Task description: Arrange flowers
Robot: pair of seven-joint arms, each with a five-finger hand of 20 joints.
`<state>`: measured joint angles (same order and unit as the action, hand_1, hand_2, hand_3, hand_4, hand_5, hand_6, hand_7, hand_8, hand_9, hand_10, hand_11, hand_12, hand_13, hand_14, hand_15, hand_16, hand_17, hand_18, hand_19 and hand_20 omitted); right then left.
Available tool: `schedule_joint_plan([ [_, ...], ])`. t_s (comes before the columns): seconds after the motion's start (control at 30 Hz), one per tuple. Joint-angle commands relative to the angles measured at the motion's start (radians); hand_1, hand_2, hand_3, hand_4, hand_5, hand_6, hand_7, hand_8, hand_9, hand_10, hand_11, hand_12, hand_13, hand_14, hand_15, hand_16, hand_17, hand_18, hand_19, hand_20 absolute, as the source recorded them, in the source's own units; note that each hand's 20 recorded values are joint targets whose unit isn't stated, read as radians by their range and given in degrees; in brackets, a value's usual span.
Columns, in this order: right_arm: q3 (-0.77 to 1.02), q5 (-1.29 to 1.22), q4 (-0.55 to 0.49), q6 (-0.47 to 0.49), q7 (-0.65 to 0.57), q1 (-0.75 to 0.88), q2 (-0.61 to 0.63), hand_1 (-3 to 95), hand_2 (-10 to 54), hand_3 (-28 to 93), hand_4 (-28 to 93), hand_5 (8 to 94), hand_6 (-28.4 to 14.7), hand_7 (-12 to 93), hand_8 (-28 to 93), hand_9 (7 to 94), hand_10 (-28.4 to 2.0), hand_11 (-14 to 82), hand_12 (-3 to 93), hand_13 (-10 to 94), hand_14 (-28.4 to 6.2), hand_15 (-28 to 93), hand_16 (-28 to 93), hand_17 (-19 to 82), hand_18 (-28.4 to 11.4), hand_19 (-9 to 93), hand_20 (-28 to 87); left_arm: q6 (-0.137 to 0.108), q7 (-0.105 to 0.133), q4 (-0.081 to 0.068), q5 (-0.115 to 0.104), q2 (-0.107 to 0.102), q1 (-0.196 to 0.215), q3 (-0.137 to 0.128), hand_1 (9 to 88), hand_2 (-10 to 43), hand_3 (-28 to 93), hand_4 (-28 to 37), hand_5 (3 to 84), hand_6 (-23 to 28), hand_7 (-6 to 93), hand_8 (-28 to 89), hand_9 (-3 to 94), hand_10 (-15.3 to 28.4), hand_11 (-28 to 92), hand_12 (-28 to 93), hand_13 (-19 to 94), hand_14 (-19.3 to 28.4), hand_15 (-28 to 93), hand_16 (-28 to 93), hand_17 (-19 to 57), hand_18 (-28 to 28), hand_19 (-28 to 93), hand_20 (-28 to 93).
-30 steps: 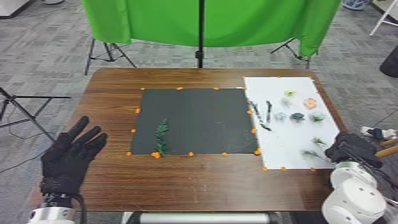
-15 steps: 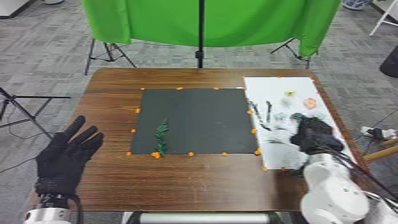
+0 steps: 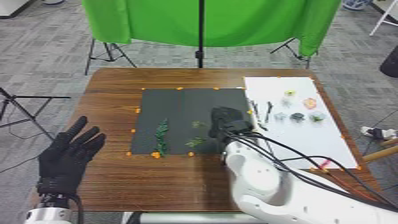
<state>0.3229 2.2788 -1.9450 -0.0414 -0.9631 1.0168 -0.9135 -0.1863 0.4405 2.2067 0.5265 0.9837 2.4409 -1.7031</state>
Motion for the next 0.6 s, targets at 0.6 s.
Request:
schedule_joint_plan([
  [0.6, -0.074, -0.052, 0.161, 0.228, -0.028, -0.102, -0.221, 41.1, -1.9, 72, -26, 93.7, 0.9, 28, -15, 93.7, -11.5, 51.6, 15.8, 88, -10.0, 75, 22, 46, -27.2, 93, 53, 0.017, -0.085, -0.006, 0.034, 0.012, -0.045, -0.005, 20.6, 6.1, 78, -28.3, 37.0, 7.5, 10.9, -10, 35.2, 19.9, 20, 10, 24, 27.7, 46, -8, -9.6, 27.8, 55, 7],
])
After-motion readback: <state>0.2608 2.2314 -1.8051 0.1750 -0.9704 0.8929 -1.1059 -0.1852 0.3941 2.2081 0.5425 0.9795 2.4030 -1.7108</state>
